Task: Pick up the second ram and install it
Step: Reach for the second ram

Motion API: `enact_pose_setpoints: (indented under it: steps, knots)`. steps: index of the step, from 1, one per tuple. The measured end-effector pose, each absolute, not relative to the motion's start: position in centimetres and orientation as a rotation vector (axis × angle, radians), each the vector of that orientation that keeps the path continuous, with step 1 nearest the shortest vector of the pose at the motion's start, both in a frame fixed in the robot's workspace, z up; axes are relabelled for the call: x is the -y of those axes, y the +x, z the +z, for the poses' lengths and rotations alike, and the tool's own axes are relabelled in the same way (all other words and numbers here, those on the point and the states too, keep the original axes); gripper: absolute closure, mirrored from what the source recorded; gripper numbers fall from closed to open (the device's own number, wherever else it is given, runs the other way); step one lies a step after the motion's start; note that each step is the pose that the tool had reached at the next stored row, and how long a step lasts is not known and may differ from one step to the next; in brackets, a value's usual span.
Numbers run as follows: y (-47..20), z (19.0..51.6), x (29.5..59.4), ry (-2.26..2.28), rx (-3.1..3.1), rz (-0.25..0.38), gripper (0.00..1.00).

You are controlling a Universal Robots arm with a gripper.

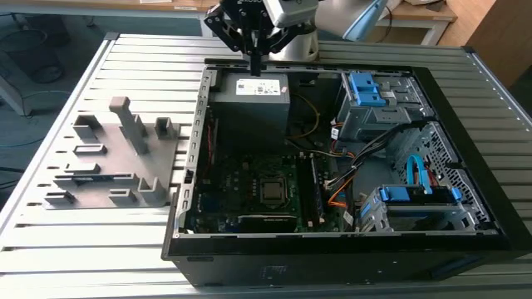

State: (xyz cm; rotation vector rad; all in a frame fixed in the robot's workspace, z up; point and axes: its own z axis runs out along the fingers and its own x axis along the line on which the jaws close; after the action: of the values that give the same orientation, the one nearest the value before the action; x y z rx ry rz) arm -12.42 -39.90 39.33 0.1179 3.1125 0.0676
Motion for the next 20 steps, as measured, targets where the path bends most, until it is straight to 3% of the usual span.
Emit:
enact_pose_setpoints:
  steps: [20]
  knots:
    - [-16.7, 39.3, 39.9, 0.118, -3.111, 0.068, 0.90]
